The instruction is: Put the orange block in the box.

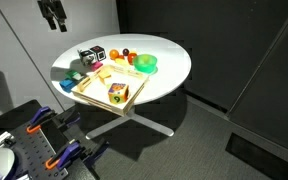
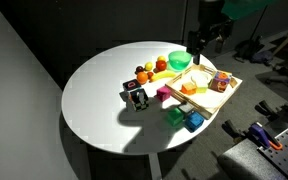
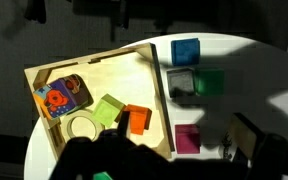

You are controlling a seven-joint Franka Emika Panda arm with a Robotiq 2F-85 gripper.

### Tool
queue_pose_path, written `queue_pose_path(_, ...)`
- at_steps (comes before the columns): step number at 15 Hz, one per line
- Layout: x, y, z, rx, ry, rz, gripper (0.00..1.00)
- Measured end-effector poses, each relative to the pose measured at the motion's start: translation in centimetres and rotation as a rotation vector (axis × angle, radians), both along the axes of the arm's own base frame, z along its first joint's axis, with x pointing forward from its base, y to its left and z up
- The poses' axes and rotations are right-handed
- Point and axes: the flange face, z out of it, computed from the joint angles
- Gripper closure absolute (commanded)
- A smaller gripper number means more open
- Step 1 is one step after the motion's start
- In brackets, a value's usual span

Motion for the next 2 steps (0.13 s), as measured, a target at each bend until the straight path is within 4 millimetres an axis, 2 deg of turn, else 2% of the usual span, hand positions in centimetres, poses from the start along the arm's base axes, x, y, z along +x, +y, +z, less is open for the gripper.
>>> queue_pose_path(2, 0.01, 0.00, 0.00, 0.001, -0.001, 0.000, 0.00)
